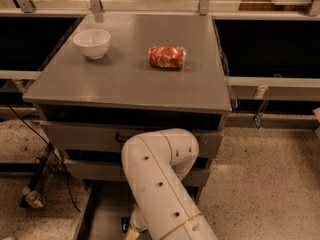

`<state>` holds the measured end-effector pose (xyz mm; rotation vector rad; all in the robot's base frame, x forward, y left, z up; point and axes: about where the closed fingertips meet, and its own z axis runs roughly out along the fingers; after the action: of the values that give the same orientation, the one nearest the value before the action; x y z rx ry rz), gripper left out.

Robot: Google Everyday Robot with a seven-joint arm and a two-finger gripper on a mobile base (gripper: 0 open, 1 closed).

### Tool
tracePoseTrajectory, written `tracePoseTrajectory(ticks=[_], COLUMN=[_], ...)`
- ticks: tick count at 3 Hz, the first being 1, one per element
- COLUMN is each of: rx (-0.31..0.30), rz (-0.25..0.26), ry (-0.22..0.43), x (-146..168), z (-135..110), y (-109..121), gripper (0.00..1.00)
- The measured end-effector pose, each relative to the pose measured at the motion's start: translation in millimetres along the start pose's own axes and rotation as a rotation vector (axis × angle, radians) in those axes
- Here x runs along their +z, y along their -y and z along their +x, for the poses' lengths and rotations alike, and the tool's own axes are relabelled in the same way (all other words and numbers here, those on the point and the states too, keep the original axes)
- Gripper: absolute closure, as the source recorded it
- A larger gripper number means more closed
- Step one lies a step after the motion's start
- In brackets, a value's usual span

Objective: Pick rxbar chocolate from bottom drawer and place on counter

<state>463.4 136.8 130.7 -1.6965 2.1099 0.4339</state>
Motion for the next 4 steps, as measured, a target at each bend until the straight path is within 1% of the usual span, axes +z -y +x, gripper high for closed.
tracePoseTrajectory(ticks=[1,2,3,4], rx=[0.0,0.015,0.04,0.04], rz=[0.0,-0.013,-0.039,-0.04], ry=[0.0,-0.008,-0.015,-0.014], x=[0,10,28,25], z=[0,6,18,17], y=[0,-3,-9,-9], gripper=[0.11,0.25,0.25,0.27])
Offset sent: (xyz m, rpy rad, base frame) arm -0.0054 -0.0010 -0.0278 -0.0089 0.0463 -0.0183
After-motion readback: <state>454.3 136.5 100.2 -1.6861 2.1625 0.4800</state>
